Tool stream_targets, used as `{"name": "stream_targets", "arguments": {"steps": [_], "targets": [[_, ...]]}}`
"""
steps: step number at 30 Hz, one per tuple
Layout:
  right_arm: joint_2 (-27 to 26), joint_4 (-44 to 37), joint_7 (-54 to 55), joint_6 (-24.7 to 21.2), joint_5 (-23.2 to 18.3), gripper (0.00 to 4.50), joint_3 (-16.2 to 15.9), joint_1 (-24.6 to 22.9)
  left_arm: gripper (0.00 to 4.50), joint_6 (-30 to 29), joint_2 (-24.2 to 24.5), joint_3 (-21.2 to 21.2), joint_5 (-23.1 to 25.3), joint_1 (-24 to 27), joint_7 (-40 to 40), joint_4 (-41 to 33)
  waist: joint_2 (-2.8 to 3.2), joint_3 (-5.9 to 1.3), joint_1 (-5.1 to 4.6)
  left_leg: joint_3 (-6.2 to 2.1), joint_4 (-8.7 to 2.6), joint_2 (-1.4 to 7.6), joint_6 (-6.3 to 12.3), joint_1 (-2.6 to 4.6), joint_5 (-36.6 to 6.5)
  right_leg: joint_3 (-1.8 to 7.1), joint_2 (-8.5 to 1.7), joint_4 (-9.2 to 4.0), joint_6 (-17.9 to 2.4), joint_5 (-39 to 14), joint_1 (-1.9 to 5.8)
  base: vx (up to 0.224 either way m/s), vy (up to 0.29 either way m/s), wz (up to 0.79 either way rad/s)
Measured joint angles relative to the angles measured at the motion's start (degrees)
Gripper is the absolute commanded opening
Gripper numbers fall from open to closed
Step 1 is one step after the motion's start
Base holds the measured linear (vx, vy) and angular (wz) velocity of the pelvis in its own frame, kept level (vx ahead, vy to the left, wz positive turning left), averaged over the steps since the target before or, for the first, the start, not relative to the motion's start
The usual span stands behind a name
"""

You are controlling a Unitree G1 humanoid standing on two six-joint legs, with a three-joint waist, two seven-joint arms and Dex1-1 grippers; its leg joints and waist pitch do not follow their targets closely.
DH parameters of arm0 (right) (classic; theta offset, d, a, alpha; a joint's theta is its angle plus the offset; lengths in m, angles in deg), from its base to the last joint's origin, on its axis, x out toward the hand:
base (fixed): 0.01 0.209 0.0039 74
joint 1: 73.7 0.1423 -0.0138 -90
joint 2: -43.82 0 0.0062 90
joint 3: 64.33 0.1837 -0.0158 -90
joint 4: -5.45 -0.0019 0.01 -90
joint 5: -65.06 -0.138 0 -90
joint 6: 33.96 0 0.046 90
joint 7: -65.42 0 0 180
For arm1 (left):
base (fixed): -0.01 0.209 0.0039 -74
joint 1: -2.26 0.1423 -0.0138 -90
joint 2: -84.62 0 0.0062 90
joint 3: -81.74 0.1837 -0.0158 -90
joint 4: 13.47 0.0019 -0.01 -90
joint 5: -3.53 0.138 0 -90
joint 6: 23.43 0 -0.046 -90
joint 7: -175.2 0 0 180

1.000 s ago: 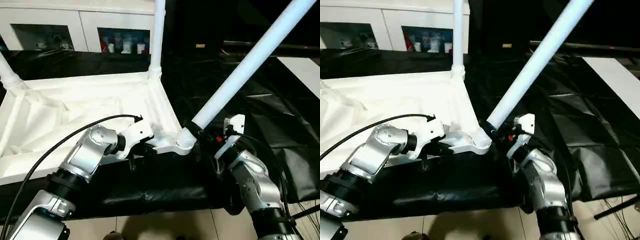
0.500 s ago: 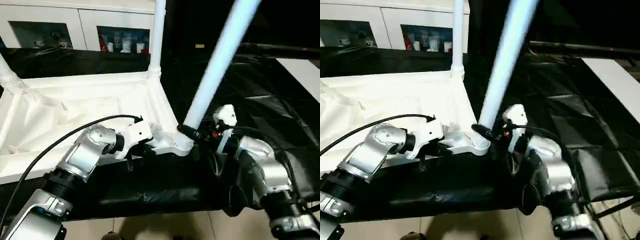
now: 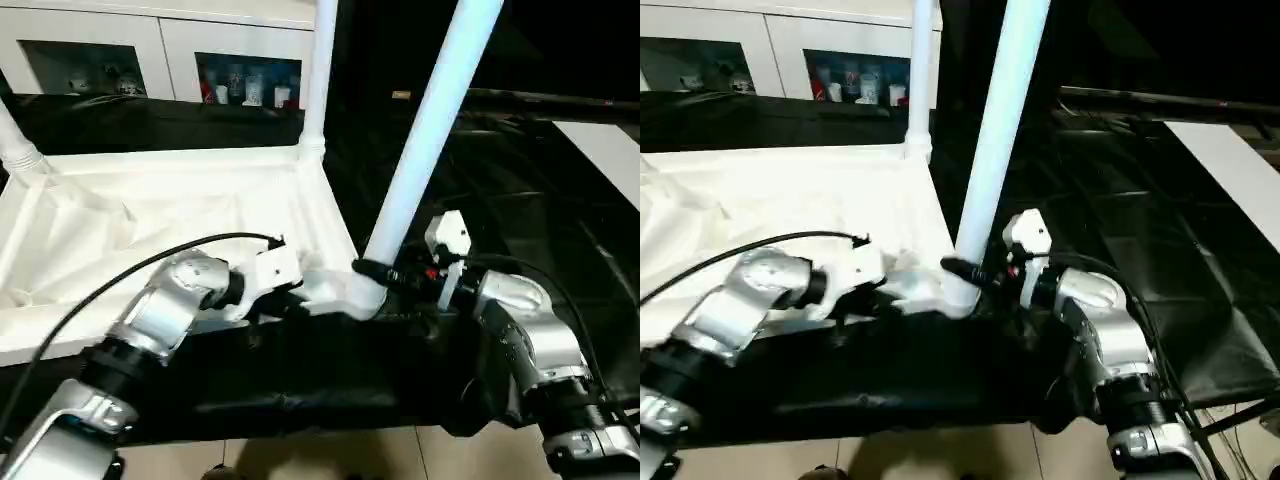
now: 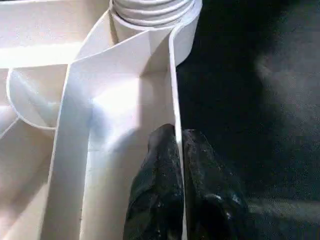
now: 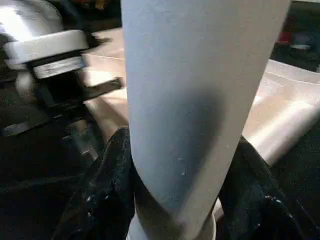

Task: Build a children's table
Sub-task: Insert table leg to table base

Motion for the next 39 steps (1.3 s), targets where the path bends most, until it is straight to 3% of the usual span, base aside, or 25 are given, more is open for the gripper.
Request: {"name": "stream_targets", "arguments": {"steps": [11,26,35,37,39], "targets": [[2.7,-2.3,-6.6,2.8,-1.0,1.84,-2.3,-3.1,0.0,5.0,0.8,1.5,-0.2,-0.7,5.4,2.5,0.07,0.04,0.39,0.03,-0.21,0.0,0.0,0.47,0.0,0.09,0.0,-0.03,0.2,-0.7,0.92,0.0,0.0,0.0],[2.5,-0.5,-6.6,6.2,-0.7,1.84,-2.6,-3.2,0.0,8.5,0.2,1.7,-0.1,-2.2,5.8,6.4,0.06,0.04,0.38,-0.02,-0.88,-0.1,0.0,0.69,0.0,0.04,0.0,-0.1,0.2,-0.9,1.03,0.0,0.0,0.0],[0.6,2.3,-3.6,8.1,-0.7,1.84,-2.4,-2.8,0.0,8.5,-0.1,1.7,0.2,-2.6,4.7,8.1,0.16,0.1,-0.12,-0.19,-1.12,-0.12,0.01,0.96,0.0,-0.25,0.02,-1.0,0.3,-0.9,1.27,0.0,0.0,0.0],[-1.3,4.9,0.5,8.7,0.1,1.84,-1.7,-1.6,0.0,6.5,-1.2,1.2,0.8,-3.6,2.2,9.7,0.43,0.28,-0.57,-0.59,-1.11,-0.14,0.01,1.17,0.0,-0.72,0.02,-1.59,0.3,-0.9,1.65,-0.027,0.008,-0.03],[-2.2,6.1,4.0,8.9,0.8,1.84,-1.3,-0.8,0.0,4.9,-2.0,0.8,1.1,-4.2,-0.1,10.7,1.21,0.76,-1.35,-1.57,-1.18,0.03,0.1,1.29,-0.1,-2.35,-0.01,-3.22,0.3,-0.9,2.68,-0.074,0.038,-0.05]]}}
